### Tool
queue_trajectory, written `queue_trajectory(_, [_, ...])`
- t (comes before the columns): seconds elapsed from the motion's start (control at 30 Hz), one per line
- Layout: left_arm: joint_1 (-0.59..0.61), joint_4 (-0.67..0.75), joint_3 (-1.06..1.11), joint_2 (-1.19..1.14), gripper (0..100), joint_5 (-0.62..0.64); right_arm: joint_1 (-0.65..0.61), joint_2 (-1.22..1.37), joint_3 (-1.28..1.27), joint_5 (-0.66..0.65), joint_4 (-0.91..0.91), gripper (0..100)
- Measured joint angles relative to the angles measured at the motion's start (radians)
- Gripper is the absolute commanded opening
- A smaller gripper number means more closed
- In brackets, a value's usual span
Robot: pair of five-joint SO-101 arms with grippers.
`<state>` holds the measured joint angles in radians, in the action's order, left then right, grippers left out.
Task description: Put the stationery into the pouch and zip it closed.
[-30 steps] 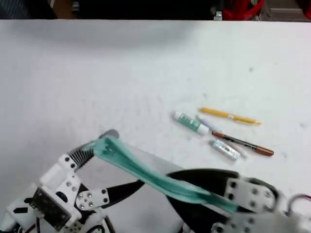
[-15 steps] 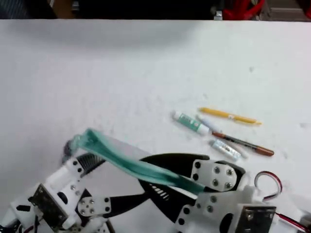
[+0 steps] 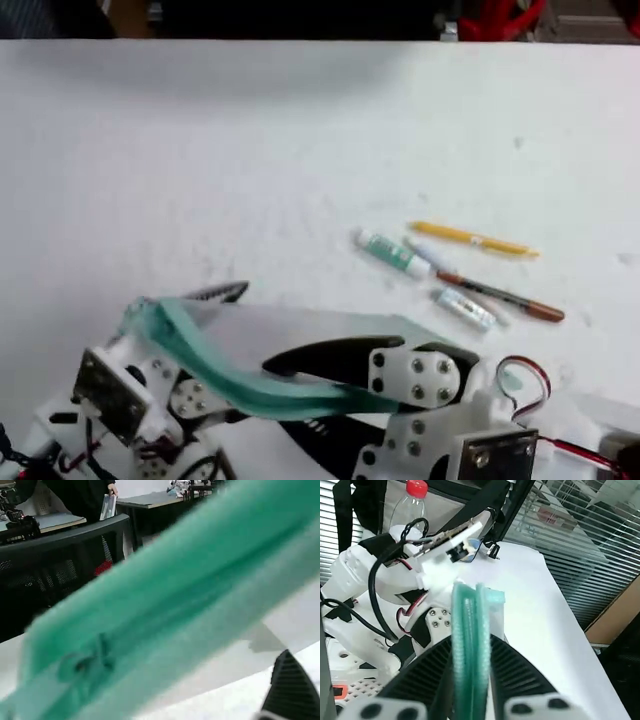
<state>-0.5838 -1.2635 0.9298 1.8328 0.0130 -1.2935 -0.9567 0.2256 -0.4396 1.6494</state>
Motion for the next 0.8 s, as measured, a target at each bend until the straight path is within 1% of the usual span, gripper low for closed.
queue_trajectory(0.13, [-0.025, 0.0, -0.012, 0.0, 38, 0.005, -0.003, -0.002, 0.0, 0.0, 0.0, 1.7])
queue_trajectory(0.3, [-0.031, 0.034, 0.008, 0.0, 38, 0.005, -0.051, -0.008, -0.006, 0.002, 0.006, 1.7])
queue_trajectory(0.4, [-0.025, 0.035, 0.008, 0.0, 38, 0.005, -0.052, -0.02, -0.049, -0.002, -0.009, 1.7])
queue_trajectory(0.47, [-0.025, 0.031, 0.0, 0.0, 37, 0.008, -0.028, -0.031, -0.097, -0.005, -0.034, 1.7])
queue_trajectory(0.53, [-0.025, 0.002, -0.029, 0.0, 32, 0.009, 0.044, -0.051, -0.164, -0.009, -0.075, 1.7])
queue_trajectory(0.67, [-0.023, -0.061, -0.08, -0.002, 18, 0.009, 0.21, -0.101, -0.331, -0.005, -0.193, 1.8])
queue_trajectory(0.73, [-0.017, -0.063, -0.08, -0.003, 12, 0.009, 0.252, -0.123, -0.42, -0.025, -0.249, 2.7])
queue_trajectory(0.8, [-0.014, -0.064, -0.08, -0.006, 9, 0.009, 0.275, -0.137, -0.508, -0.058, -0.287, 8.0])
